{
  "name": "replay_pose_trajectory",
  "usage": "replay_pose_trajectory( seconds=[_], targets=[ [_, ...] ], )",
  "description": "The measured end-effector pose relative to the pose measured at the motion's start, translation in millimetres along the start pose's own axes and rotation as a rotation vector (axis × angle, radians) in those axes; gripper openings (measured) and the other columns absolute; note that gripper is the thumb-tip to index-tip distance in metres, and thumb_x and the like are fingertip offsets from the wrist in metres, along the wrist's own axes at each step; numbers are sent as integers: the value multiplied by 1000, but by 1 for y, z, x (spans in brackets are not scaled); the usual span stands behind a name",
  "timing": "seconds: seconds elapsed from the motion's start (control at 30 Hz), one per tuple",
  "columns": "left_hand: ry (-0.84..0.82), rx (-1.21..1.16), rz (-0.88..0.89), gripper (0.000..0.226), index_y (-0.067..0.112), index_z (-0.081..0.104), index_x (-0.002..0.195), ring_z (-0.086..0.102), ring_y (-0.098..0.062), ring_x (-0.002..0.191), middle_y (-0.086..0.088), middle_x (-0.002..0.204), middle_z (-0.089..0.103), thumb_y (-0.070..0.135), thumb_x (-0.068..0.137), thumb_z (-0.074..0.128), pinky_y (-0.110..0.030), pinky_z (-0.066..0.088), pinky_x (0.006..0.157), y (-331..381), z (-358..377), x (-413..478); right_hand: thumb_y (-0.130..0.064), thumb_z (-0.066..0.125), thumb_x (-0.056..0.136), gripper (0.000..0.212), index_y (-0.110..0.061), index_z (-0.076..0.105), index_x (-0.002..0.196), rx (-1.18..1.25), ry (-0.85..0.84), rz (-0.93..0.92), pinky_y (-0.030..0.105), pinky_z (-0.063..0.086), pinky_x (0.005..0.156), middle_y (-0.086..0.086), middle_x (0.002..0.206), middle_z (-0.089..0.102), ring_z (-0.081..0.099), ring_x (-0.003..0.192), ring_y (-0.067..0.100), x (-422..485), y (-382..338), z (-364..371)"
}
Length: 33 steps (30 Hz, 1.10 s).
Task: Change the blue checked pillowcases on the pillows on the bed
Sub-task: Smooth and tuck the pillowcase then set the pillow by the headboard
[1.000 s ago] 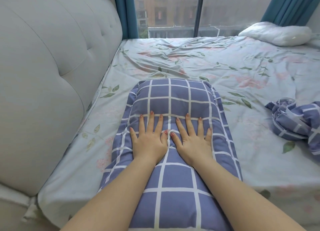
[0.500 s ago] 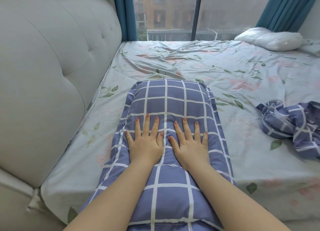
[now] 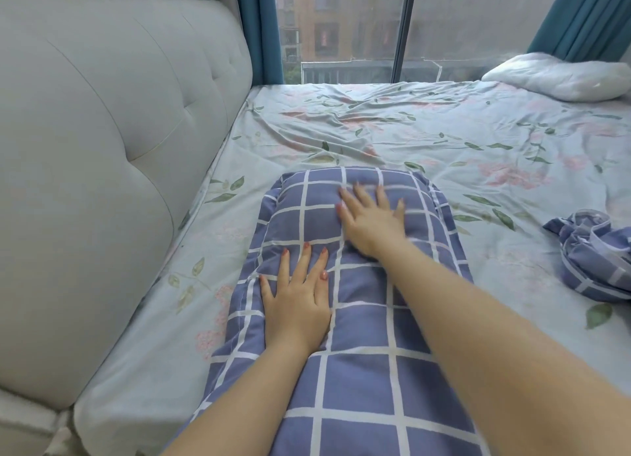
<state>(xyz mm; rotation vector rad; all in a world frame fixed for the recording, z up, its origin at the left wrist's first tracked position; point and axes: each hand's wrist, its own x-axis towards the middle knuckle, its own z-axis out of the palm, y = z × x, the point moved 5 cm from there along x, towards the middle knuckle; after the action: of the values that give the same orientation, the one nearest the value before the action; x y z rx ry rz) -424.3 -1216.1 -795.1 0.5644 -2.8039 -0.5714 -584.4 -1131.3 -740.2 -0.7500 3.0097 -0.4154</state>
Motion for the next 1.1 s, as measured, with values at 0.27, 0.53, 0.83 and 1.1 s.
replay_pose_trajectory(
  seconds=[0.27,0.53,0.83,1.1],
  targets=[
    [90,-78,-25,51,44,24,151,-2,-6,151,21,163,9,48,102,10,-56,-6,117,13,-34,41,-55,13,101,54,-41,18,153,120,-19,14,51,-9,118,-17,162,13,1,151,17,-1,16,35],
    [-189,158,57,53,33,12,157,-1,-18,152,12,165,-1,43,106,14,-51,4,122,19,-4,167,-51,20,102,54,-31,31,151,108,-3,-4,46,2,121,-10,158,29,14,149,19,-21,27,38],
    [-260,243,25,54,26,13,157,5,-20,152,9,166,5,40,105,12,-50,8,121,-6,23,200,-51,17,101,57,-28,29,152,34,-41,-24,48,7,120,-9,160,24,14,149,21,24,20,51],
    [-205,312,119,52,26,19,156,13,-16,150,9,164,14,33,105,22,-57,15,117,7,6,110,-44,25,99,49,-17,65,98,-64,72,-96,37,39,85,6,106,71,59,103,32,-47,14,28]
  ],
)
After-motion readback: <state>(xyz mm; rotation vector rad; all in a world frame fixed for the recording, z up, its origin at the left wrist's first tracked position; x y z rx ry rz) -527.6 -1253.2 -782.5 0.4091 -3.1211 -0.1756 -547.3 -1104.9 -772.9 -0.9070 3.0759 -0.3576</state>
